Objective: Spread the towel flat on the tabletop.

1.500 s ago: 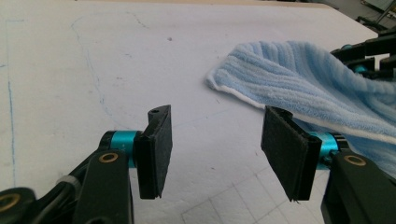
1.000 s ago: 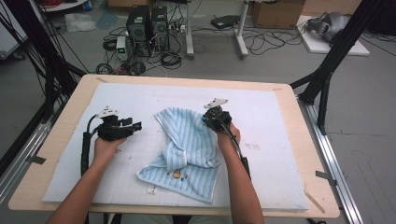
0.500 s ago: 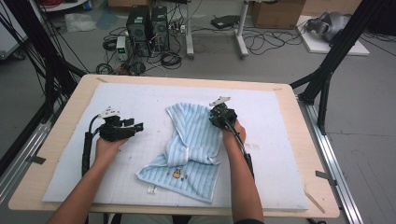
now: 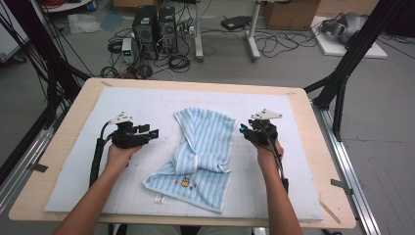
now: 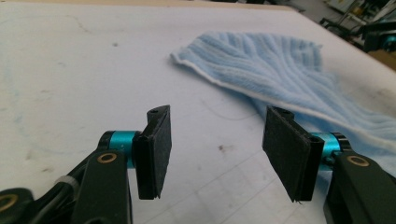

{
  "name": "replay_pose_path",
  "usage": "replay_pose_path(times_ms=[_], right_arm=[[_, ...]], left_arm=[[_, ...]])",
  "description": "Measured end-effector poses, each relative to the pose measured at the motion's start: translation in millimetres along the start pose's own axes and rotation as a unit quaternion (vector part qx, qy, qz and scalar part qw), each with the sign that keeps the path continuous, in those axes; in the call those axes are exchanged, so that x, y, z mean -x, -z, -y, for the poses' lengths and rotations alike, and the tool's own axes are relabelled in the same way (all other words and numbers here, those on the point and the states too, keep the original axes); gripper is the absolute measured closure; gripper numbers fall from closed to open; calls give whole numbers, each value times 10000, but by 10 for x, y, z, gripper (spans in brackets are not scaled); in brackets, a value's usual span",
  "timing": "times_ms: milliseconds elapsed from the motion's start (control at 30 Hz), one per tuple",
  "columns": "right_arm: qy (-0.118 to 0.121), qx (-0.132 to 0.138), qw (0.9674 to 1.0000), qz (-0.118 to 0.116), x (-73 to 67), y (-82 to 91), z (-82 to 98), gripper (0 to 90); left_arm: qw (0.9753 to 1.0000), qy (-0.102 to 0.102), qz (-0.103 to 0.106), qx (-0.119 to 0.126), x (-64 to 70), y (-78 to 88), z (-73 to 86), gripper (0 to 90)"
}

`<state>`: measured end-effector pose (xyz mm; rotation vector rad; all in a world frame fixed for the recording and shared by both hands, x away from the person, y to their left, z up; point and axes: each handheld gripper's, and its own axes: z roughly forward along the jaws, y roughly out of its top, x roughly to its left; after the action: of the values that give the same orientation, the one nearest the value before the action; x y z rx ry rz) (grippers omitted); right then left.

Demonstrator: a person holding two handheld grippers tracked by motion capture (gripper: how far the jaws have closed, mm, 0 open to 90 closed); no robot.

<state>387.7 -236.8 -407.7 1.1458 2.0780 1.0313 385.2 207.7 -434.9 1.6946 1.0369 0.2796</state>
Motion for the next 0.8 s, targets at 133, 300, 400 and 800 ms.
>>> replay_pose_path(times_ms=[133,300,400,800], right_arm=[[-3,-142,9997,-200,-40,84,63,560],[142,47,9994,-304,-106,128,130,532],[118,27,9994,-339,-90,120,139,512],[-3,83,9993,-355,13,173,200,494]], left_arm=[[10000,25,83,-42,94,-134,-78,414],[9995,-109,169,-226,267,-407,-159,402],[9992,-141,211,-319,375,-589,-165,385],[9825,-1124,-302,-1458,726,-1195,-186,394]])
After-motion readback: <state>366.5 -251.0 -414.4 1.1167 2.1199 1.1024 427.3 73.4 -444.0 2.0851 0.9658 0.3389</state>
